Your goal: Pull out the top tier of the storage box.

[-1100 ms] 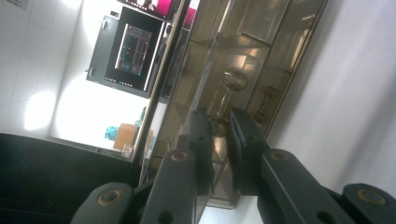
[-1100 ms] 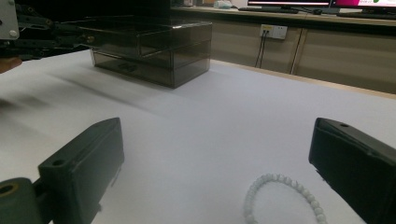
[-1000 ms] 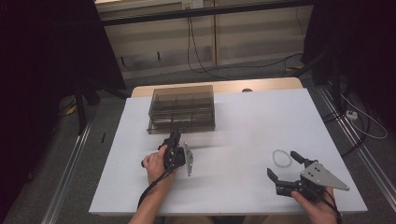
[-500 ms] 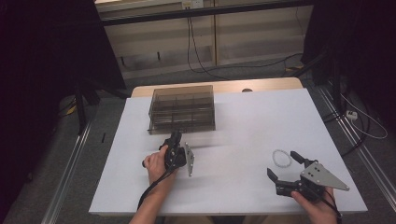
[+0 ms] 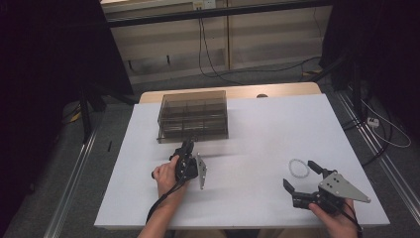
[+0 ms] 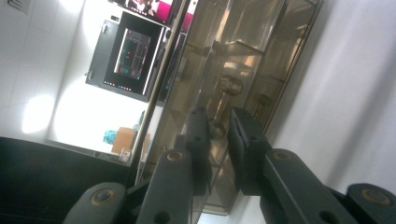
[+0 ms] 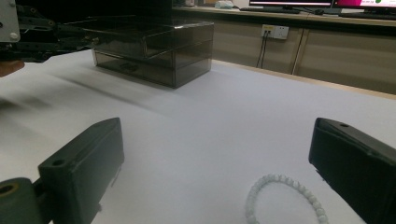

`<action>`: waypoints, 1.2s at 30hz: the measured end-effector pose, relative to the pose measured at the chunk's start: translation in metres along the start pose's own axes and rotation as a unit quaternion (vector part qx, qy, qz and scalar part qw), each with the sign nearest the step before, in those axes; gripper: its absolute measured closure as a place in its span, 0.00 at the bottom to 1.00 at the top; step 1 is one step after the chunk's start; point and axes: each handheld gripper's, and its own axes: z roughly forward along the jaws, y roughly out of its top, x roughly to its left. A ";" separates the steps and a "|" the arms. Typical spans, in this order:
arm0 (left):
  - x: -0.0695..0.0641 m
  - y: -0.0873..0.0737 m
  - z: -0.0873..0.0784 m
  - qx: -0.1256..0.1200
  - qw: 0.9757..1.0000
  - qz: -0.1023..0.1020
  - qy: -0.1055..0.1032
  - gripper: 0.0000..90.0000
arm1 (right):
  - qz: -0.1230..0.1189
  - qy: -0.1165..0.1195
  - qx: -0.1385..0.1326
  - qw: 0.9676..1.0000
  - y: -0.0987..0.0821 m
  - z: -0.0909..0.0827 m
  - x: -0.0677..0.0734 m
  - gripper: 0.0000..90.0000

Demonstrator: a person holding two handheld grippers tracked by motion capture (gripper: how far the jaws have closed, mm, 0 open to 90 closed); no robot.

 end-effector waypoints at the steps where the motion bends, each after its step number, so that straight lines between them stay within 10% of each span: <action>1: 0.001 0.000 -0.001 0.000 1.000 -0.002 0.002 0.84 | 0.000 0.000 0.000 1.000 0.000 0.000 0.000 0.03; 13: 0.011 -0.004 -0.012 -0.016 0.996 -0.091 -0.014 0.69 | 0.003 -0.002 0.004 1.000 0.000 0.000 -0.002 0.03; 22: 0.023 -0.011 -0.020 -0.032 0.978 -0.200 -0.042 0.61 | -0.005 0.002 0.011 1.000 0.002 0.001 0.000 0.03; 36: 0.028 -0.022 -0.024 -0.040 0.952 -0.297 -0.064 0.53 | -0.004 0.003 0.014 1.000 0.000 0.003 -0.001 0.03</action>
